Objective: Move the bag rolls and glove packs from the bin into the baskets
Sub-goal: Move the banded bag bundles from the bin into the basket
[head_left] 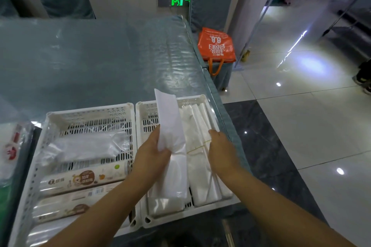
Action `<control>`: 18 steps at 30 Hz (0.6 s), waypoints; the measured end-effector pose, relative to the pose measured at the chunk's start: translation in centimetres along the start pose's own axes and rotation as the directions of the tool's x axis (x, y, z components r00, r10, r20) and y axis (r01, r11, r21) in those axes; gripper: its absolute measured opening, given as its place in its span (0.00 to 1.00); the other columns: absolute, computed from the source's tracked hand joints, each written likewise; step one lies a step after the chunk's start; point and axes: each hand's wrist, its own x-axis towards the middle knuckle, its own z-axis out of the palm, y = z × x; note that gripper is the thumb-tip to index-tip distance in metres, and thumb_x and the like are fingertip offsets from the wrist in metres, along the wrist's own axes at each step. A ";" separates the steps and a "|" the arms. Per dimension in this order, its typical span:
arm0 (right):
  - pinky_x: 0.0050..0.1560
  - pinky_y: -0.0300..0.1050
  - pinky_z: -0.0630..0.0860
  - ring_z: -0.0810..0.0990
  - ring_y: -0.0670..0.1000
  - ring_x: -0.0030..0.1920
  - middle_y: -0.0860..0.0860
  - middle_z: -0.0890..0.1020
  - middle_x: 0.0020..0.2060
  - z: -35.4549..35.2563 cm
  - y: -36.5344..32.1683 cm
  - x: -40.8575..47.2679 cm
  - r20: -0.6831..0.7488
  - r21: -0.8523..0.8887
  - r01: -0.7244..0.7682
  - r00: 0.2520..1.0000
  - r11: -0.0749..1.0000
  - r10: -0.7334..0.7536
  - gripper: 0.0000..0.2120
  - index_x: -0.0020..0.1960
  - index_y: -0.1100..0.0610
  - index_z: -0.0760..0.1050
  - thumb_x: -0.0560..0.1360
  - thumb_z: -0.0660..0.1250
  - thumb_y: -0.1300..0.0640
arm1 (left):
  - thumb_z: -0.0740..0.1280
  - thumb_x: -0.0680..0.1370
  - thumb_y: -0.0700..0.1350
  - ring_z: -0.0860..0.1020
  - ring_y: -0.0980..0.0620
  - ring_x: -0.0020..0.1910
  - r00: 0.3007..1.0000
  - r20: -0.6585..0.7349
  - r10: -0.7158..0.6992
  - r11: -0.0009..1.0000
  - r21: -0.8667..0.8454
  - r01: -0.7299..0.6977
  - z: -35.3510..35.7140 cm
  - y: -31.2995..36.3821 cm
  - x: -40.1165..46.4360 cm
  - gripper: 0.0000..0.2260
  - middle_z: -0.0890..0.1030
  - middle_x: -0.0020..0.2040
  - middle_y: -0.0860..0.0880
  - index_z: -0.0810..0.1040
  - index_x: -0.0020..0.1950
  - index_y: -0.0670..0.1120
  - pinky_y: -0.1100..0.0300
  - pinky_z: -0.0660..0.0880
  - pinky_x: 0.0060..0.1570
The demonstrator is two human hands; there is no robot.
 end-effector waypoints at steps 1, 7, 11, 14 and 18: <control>0.40 0.43 0.72 0.77 0.53 0.43 0.56 0.77 0.52 -0.3 0.1 0.0 0.034 -0.076 0.033 0.999 0.997 -0.031 0.16 0.61 0.59 0.70 0.75 0.58 0.69 | 0.64 0.71 0.40 0.75 0.66 0.45 1.000 0.005 0.000 1.000 -0.009 0.000 0.3 0.1 0.0 0.25 0.77 0.47 0.66 0.67 0.63 0.63 0.67 0.70 0.39; 0.50 0.47 0.76 0.77 0.54 0.52 0.55 0.81 0.51 -2.8 0.8 0.9 -0.130 -0.090 0.041 0.990 0.995 -0.053 0.10 0.55 0.59 0.78 0.75 0.64 0.66 | 0.65 0.72 0.41 0.77 0.64 0.49 0.998 0.029 0.062 0.988 -0.147 -0.057 2.4 1.8 -0.5 0.25 0.78 0.53 0.65 0.68 0.65 0.61 0.64 0.74 0.47; 0.47 0.48 0.77 0.78 0.54 0.51 0.54 0.82 0.51 -3.5 1.6 1.2 -0.194 0.002 -0.017 0.981 1.000 0.017 0.10 0.56 0.57 0.79 0.75 0.65 0.62 | 0.66 0.72 0.41 0.78 0.66 0.47 0.997 0.076 0.032 0.954 -0.301 -0.008 4.7 2.4 -1.1 0.24 0.79 0.50 0.66 0.69 0.58 0.68 0.71 0.76 0.37; 0.46 0.47 0.78 0.78 0.53 0.49 0.54 0.82 0.50 -3.1 2.3 0.9 -0.155 0.014 -0.032 0.987 0.999 0.034 0.10 0.55 0.56 0.79 0.76 0.63 0.62 | 0.67 0.72 0.43 0.77 0.58 0.51 0.985 0.140 -0.103 0.941 -0.306 0.142 6.9 1.0 -1.3 0.22 0.78 0.56 0.58 0.69 0.60 0.62 0.60 0.76 0.48; 0.51 0.46 0.74 0.77 0.53 0.50 0.52 0.82 0.47 -2.3 2.7 -0.4 -0.116 -0.072 0.120 0.985 0.990 -0.127 0.10 0.50 0.56 0.81 0.71 0.67 0.65 | 0.65 0.71 0.39 0.73 0.53 0.49 0.969 0.127 -0.214 0.951 -0.198 0.236 8.5 -0.6 -0.7 0.23 0.75 0.55 0.52 0.67 0.65 0.50 0.61 0.69 0.47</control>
